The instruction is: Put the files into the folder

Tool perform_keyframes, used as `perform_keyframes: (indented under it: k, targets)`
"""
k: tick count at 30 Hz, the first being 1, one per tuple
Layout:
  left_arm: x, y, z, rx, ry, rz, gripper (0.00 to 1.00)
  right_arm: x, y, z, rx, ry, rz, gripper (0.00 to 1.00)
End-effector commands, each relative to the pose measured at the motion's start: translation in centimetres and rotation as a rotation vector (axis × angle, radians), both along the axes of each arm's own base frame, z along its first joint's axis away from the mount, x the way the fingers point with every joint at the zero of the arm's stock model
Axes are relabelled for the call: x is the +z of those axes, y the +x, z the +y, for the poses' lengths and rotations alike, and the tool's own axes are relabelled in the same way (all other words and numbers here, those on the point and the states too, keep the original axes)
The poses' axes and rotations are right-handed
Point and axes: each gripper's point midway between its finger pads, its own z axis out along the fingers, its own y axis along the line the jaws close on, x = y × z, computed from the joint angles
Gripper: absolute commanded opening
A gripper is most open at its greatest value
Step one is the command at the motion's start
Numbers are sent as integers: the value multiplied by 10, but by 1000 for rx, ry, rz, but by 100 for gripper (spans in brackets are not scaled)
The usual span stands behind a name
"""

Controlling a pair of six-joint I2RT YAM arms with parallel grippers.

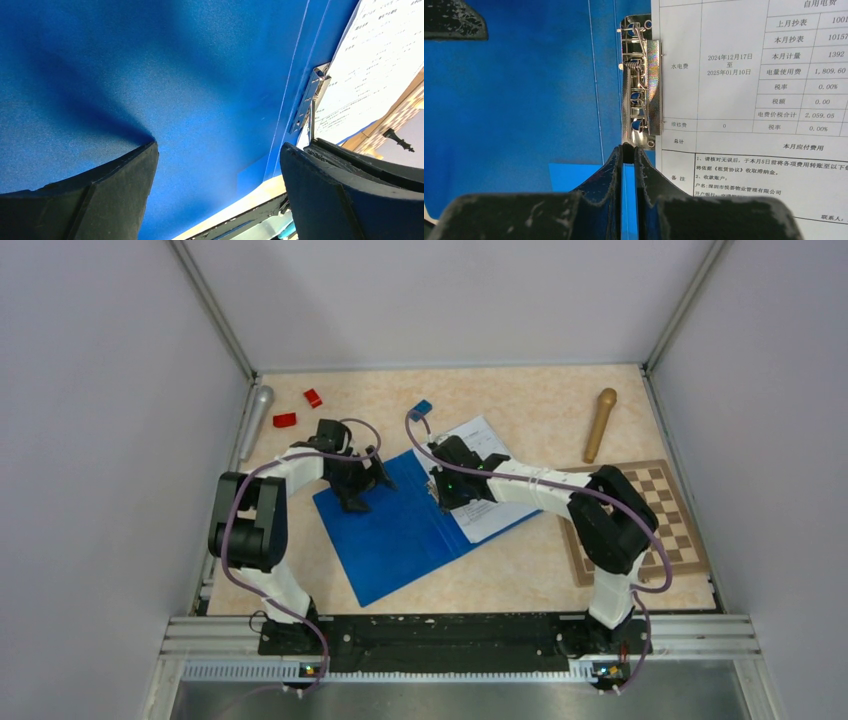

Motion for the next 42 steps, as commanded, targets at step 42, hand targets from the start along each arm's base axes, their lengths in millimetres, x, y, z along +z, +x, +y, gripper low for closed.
perform_keyframes:
  k: [42]
  targets:
    - [-28,-29,24,8,176,88,99,-17,-30,-31,81,-48,175,20]
